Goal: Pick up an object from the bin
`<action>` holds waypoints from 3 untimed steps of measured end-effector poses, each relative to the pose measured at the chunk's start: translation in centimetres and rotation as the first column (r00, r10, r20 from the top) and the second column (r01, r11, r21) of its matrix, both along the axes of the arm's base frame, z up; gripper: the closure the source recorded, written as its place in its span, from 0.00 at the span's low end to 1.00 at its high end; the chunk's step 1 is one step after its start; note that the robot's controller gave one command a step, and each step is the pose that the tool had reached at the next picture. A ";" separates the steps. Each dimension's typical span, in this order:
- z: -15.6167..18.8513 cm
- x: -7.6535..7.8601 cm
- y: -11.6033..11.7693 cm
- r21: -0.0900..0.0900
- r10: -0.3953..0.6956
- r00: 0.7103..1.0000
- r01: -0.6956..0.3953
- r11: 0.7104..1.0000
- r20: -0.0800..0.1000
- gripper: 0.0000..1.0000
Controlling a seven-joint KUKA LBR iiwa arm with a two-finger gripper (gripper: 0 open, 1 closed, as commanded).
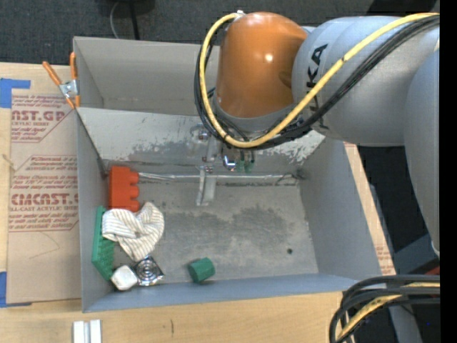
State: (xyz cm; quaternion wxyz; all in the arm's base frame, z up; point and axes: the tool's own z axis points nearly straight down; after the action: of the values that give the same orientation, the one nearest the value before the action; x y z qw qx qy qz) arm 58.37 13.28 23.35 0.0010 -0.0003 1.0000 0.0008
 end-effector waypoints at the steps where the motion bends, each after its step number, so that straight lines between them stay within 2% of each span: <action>1: -4.5 0.4 1.9 0.001 0.034 0.999 -0.034 0.999 0.007 0.00; 2: -9.2 0.5 7.1 -0.001 0.162 0.987 -0.162 0.987 0.003 0.00; 3: -13.2 -0.8 9.8 0.004 0.051 0.999 -0.051 0.999 0.006 0.00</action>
Offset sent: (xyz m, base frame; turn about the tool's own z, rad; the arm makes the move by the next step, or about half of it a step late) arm 0.0052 0.0888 -0.1061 -0.1881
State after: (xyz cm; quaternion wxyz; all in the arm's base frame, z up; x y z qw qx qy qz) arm 57.61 23.06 10.15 0.0038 -0.0259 0.9997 0.0030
